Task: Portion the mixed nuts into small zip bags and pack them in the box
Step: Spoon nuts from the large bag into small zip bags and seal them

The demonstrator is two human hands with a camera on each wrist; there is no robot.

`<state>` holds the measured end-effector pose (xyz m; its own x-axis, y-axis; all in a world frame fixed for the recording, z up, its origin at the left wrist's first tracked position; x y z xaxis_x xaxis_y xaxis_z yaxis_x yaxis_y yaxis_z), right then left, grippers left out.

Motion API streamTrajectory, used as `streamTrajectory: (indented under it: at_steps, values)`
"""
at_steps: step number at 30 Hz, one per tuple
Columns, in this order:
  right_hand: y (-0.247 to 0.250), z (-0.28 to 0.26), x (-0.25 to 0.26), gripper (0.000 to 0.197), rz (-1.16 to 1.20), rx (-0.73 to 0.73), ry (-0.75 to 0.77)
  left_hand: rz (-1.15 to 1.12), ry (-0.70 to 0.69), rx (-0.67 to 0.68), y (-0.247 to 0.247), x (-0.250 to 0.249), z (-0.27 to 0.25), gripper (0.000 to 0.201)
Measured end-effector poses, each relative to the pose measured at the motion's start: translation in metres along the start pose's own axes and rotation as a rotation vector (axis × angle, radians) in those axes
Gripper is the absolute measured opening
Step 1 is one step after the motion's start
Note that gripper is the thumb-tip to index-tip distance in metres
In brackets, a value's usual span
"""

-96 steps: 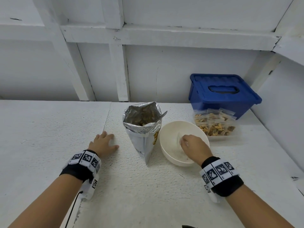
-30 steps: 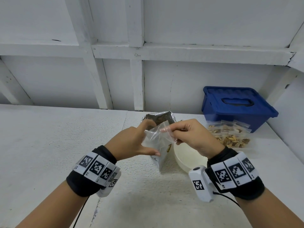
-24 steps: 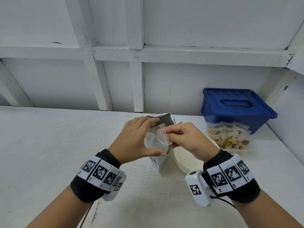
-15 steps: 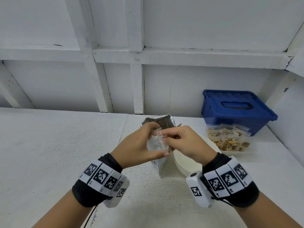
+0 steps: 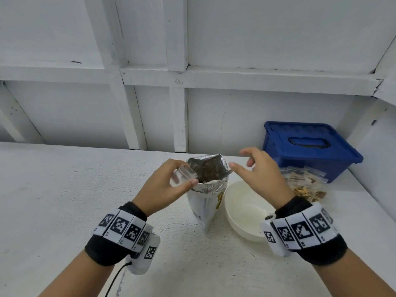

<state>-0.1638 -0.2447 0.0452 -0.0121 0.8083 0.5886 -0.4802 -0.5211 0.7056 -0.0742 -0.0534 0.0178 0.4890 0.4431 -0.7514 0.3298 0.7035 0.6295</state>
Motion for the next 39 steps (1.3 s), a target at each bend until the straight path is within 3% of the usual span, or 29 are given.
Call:
streamTrajectory:
  at_steps: [2, 4, 7, 12, 17, 20, 34, 39]
  values:
    - [-0.018, 0.001, -0.013, 0.043, 0.013, 0.101, -0.073, -0.013, 0.047, 0.004, -0.001, 0.006, 0.005, 0.028]
    - [-0.034, 0.003, -0.017, 0.034, 0.014, 0.132, -0.064, -0.031, 0.066, 0.007, -0.003, 0.008, 0.009, 0.027]
    - [-0.041, 0.008, -0.009, 0.023, -0.024, 0.077, 0.039, -0.048, 0.088, 0.008, -0.006, 0.012, 0.012, 0.025]
    - [-0.027, 0.018, 0.019, 0.021, -0.054, -0.034, 0.26, -0.055, 0.12, 0.023, -0.009, 0.02, 0.016, 0.023]
    - [-0.055, 0.022, 0.03, 0.022, -0.178, 0.152, 0.39, -0.051, 0.134, 0.018, -0.008, 0.022, 0.016, 0.029]
    - [-0.066, 0.024, 0.026, 0.024, -0.146, 0.181, 0.359, -0.049, 0.148, 0.025, -0.01, 0.023, 0.017, 0.03]
    - [-0.034, 0.031, -0.036, 0.023, 0.37, -0.085, -0.11, -0.134, 0.169, 0.047, -0.01, 0.028, 0.014, 0.04]
    - [-0.025, 0.028, -0.055, 0.024, 0.496, -0.16, -0.243, -0.108, 0.167, -0.036, 0.003, 0.027, 0.019, 0.039]
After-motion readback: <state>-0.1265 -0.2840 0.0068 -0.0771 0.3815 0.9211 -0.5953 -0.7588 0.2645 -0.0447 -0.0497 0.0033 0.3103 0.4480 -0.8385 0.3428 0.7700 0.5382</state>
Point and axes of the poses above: each hand's wrist, its own z-axis towards the middle knuckle, its own y-axis out of the back of the hand, x = y × z, the point moved 9 cm from there along z, towards the middle knuckle, and after that the axes turned 12 degrees about y, right-handed, at the moved point
